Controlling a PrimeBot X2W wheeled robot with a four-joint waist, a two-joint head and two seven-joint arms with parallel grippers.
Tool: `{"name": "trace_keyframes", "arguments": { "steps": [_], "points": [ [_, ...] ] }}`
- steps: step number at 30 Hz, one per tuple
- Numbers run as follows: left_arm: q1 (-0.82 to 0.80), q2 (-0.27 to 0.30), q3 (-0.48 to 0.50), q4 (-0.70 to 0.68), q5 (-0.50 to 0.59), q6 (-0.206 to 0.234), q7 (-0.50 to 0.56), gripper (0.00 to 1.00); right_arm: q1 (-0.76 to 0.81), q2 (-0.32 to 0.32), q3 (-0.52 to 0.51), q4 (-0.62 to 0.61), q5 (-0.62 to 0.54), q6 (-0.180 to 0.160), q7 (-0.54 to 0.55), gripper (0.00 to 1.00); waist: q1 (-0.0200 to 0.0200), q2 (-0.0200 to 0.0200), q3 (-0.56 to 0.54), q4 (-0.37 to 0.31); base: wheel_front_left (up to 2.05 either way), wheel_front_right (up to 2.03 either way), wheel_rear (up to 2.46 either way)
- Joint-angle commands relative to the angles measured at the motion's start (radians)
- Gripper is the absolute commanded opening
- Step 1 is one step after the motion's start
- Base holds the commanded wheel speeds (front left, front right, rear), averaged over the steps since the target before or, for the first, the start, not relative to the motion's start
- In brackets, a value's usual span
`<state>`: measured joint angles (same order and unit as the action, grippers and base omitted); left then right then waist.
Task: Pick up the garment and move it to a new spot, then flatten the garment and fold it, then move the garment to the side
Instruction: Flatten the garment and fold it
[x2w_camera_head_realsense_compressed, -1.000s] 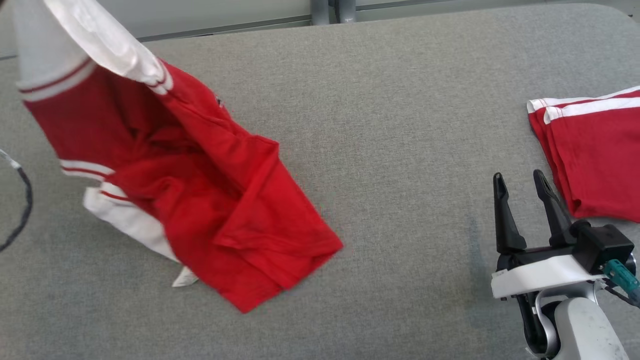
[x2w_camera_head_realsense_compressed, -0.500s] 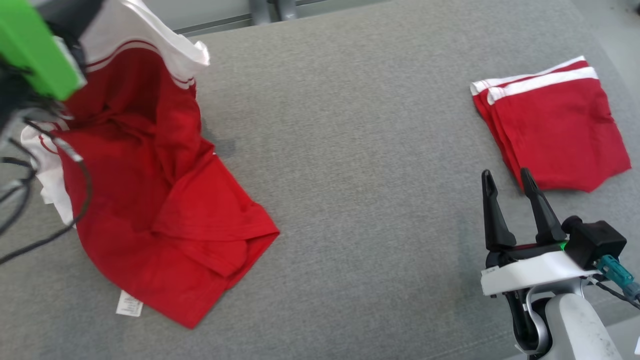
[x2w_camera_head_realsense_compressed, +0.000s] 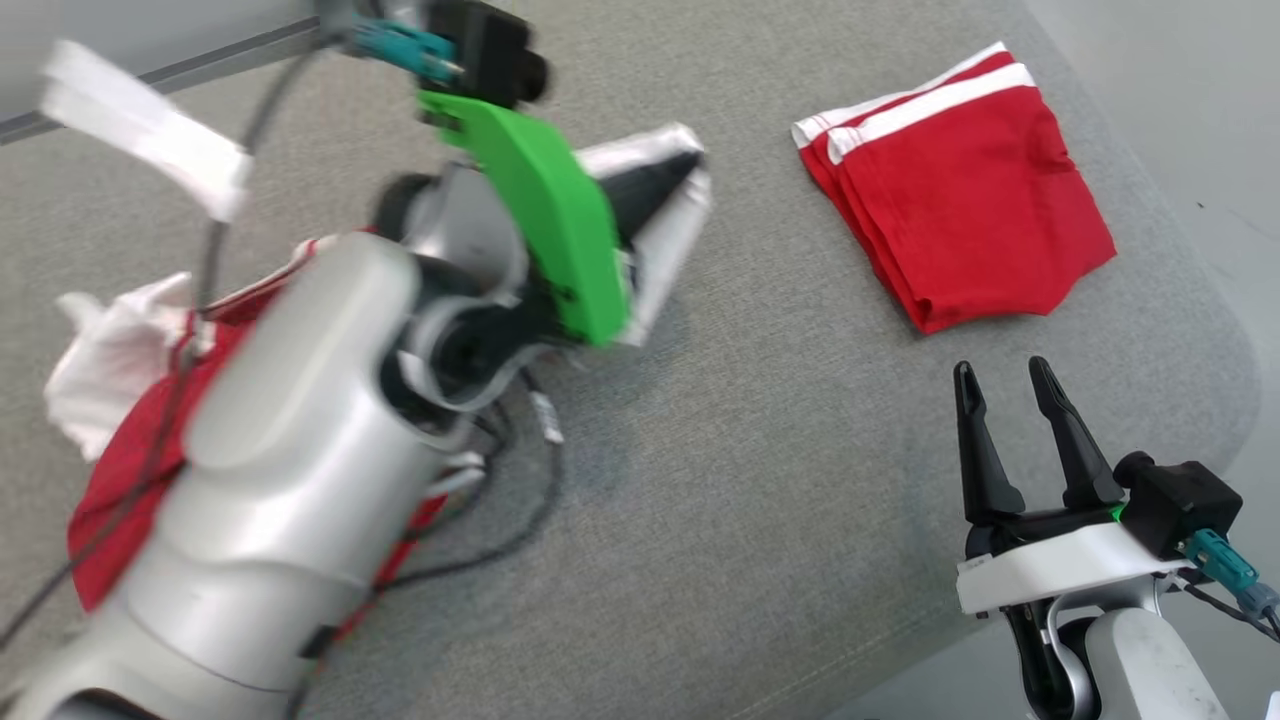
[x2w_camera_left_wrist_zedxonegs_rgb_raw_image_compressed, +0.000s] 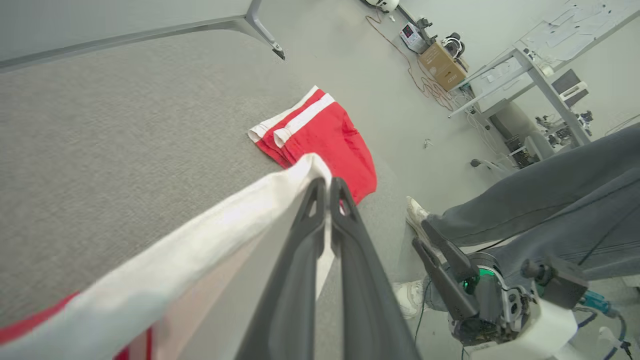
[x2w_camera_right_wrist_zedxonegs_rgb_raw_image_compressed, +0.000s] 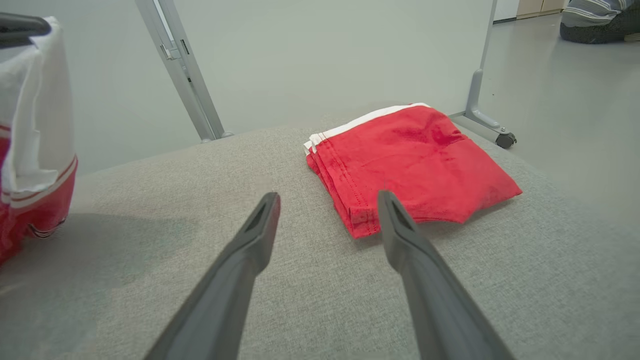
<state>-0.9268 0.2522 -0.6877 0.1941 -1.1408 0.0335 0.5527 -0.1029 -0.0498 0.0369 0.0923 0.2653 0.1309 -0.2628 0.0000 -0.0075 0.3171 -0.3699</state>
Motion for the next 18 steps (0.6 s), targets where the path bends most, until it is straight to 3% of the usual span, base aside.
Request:
{"name": "trace_keyframes", "arguments": {
  "steps": [1, 6, 13, 14, 15, 16, 17, 18],
  "points": [
    [0.025, -0.057, -0.025, 0.002, -0.030, -0.022, -0.005, 0.00, 0.015, -0.001, -0.006, -0.003, 0.003, 0.000, -0.003, 1.00, 0.0000, 0.0075, 0.016, -0.036, 0.00, 0.00, 0.00],
    [0.068, -0.157, -0.103, -0.022, -0.083, -0.053, 0.026, 0.00, 0.020, -0.001, -0.013, -0.009, -0.002, 0.000, -0.003, 1.00, 0.0000, 0.0075, 0.018, -0.034, 0.00, 0.00, 0.00],
    [0.094, -0.186, -0.175, 0.020, -0.021, -0.047, -0.043, 0.00, 0.004, -0.001, 0.000, -0.007, -0.011, 0.000, -0.003, 1.00, 0.0000, 0.0075, 0.014, -0.025, 0.00, 0.00, 0.00],
    [0.096, -0.188, -0.174, 0.039, -0.002, -0.042, -0.072, 0.19, 0.002, -0.002, 0.002, -0.007, -0.010, 0.000, -0.003, 1.00, 0.0000, 0.0075, 0.014, -0.024, 0.00, 0.00, 0.00],
    [0.092, -0.189, -0.175, 0.057, 0.017, -0.040, -0.101, 0.49, 0.000, -0.002, 0.002, -0.007, -0.010, 0.000, -0.003, 1.00, 0.0000, 0.0075, 0.015, -0.022, 0.00, 0.00, 0.00],
    [0.089, -0.190, -0.179, 0.076, 0.034, -0.041, -0.129, 0.93, -0.001, -0.002, -0.001, -0.009, -0.010, 0.000, -0.003, 1.00, 0.0000, 0.0075, 0.018, -0.017, 0.00, 0.00, 0.00],
    [0.090, -0.191, -0.179, 0.097, 0.049, -0.038, -0.151, 1.00, -0.002, -0.001, -0.002, -0.010, -0.010, 0.000, -0.003, 1.00, 0.0000, 0.0075, 0.020, -0.012, 0.00, 0.00, 0.00],
    [0.092, -0.191, -0.177, 0.111, 0.060, -0.038, -0.175, 1.00, -0.003, -0.001, -0.003, -0.009, -0.011, 0.000, -0.003, 1.00, 0.0000, 0.0075, 0.022, -0.007, 0.00, 0.00, 0.00]
  ]
}}
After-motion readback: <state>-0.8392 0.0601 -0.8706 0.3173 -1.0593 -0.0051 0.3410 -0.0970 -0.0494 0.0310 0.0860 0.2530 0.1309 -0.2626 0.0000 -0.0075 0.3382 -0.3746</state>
